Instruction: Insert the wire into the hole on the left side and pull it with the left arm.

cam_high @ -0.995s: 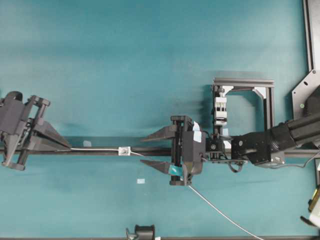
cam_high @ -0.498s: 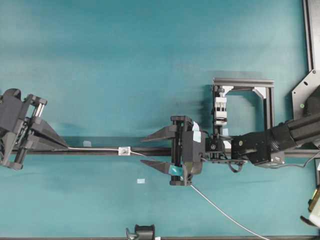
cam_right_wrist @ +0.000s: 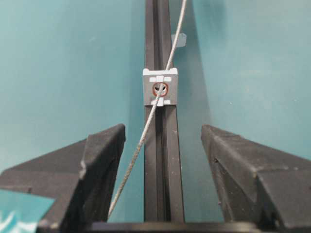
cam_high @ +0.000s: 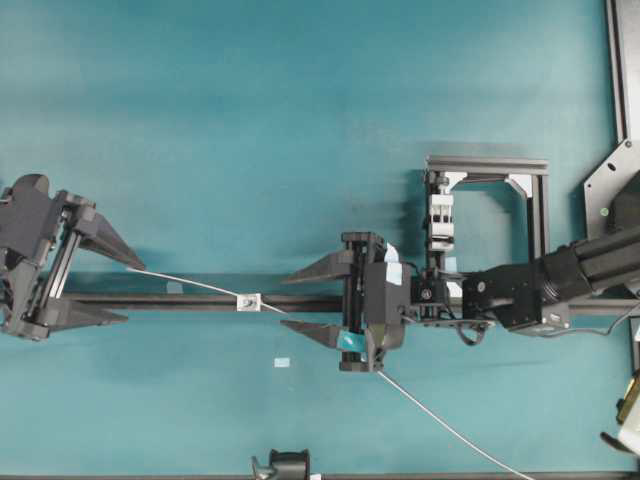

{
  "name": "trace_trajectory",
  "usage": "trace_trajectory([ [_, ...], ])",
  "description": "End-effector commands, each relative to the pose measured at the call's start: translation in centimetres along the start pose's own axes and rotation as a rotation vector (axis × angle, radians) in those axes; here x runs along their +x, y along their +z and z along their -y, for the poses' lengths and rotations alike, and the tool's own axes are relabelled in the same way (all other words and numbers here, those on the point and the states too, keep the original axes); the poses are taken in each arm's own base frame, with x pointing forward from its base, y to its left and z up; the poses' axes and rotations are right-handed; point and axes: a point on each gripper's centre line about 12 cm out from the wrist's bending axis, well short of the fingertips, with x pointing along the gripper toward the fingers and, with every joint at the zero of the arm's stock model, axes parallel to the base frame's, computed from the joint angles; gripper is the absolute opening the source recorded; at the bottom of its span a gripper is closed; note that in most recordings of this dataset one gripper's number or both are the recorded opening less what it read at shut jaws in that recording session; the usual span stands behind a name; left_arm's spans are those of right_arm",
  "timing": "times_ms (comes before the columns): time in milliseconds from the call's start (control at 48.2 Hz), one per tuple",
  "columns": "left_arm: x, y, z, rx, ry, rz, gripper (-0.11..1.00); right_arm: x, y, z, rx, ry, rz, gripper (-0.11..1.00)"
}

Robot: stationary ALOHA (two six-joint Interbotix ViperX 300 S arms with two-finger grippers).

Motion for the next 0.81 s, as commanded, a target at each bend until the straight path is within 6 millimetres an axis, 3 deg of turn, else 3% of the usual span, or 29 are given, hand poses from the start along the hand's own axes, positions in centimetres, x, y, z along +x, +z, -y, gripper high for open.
trace_trajectory([
  [0,0.2,0.6,0.3,0.0,-0.01,0.021,0.65,-0.1,1.9,-0.7,0.015,0.021,0.05,0.72],
  [41,0.1,0.5,0.3,0.001,-0.01,0.018,0.75,-0.2,1.8,-0.7,0.014,0.02,0.049,0.72],
  [83,0.1,0.5,0.3,0.002,-0.011,0.018,0.77,-0.2,1.8,-0.7,0.014,0.02,0.049,0.72],
  [518,0.1,0.6,-0.1,-0.004,0.004,0.022,0.77,-0.2,2.0,-0.7,0.015,0.021,0.051,0.72],
  [788,0.0,0.8,-0.4,-0.004,0.013,0.03,0.77,-1.2,3.1,-0.8,0.021,0.031,0.065,0.72],
])
